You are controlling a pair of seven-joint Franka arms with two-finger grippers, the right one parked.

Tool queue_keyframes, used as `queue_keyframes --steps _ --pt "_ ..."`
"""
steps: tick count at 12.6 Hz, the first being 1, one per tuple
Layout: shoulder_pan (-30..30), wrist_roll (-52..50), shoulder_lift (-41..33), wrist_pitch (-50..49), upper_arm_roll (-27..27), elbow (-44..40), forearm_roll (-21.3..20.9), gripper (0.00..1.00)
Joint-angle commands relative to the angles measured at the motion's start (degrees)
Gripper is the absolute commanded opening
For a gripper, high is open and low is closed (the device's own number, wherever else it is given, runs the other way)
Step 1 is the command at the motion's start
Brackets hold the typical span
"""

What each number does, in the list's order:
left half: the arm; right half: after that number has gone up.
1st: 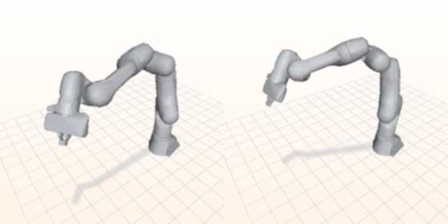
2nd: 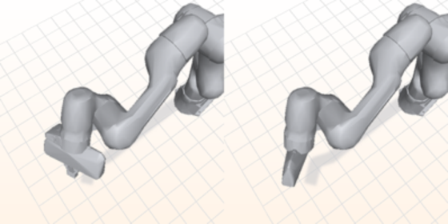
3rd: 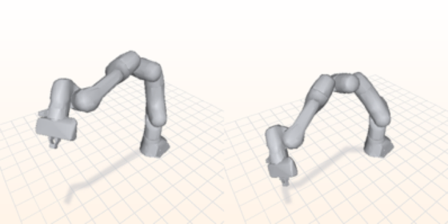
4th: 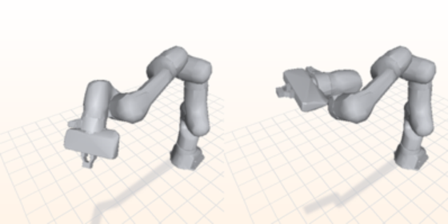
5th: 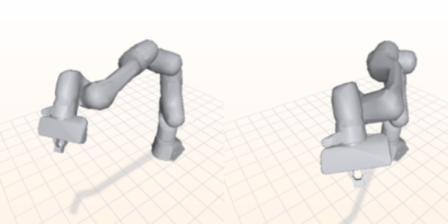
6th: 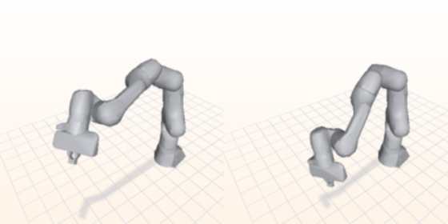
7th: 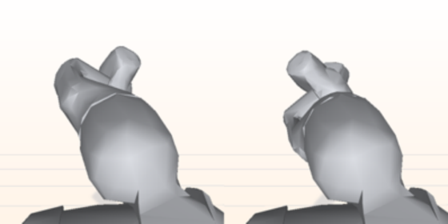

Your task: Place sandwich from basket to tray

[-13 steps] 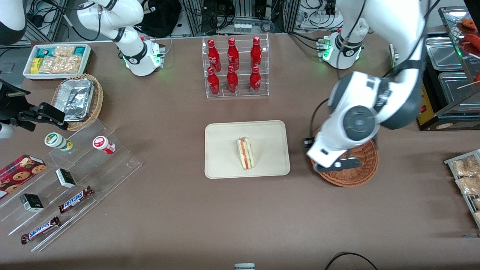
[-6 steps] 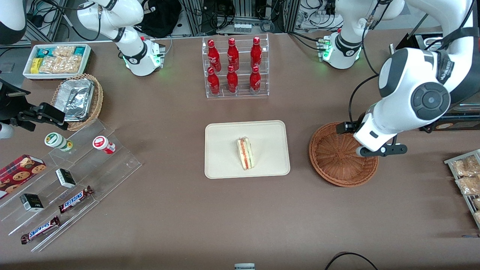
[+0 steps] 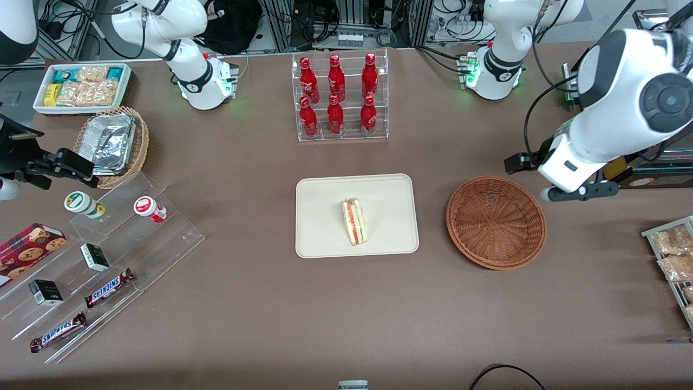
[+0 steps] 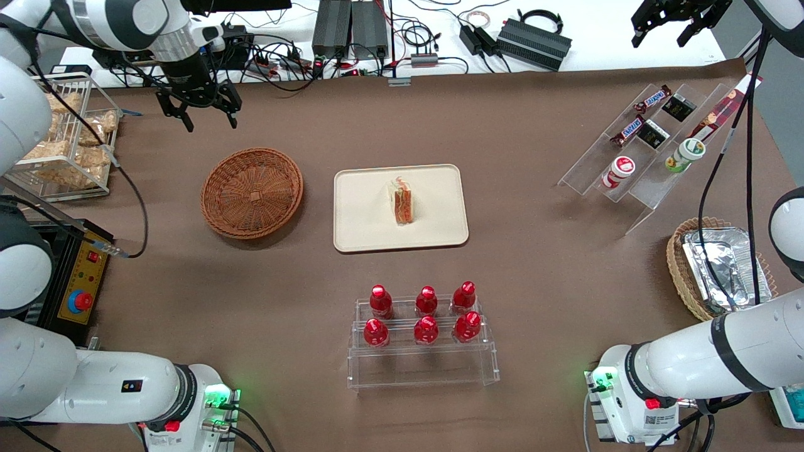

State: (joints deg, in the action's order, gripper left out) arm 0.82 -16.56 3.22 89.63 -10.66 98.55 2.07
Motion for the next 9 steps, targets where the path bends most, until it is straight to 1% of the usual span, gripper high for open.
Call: queue_keyframes --steps 1,4,7,9 --pt "-4.7 0.7 -3.9 -0.9 -4.7 1.8 -2.7 1.00" --pt "-5.8 0.7 -6.5 -2.7 -4.9 1.5 -3.1 1.00" --pt "-6.3 6.7 -7.3 -7.3 -4.3 -1.2 -3.0 1.00" --pt "-6.4 9.7 -7.8 -9.1 -3.9 -1.4 -2.9 1.00"
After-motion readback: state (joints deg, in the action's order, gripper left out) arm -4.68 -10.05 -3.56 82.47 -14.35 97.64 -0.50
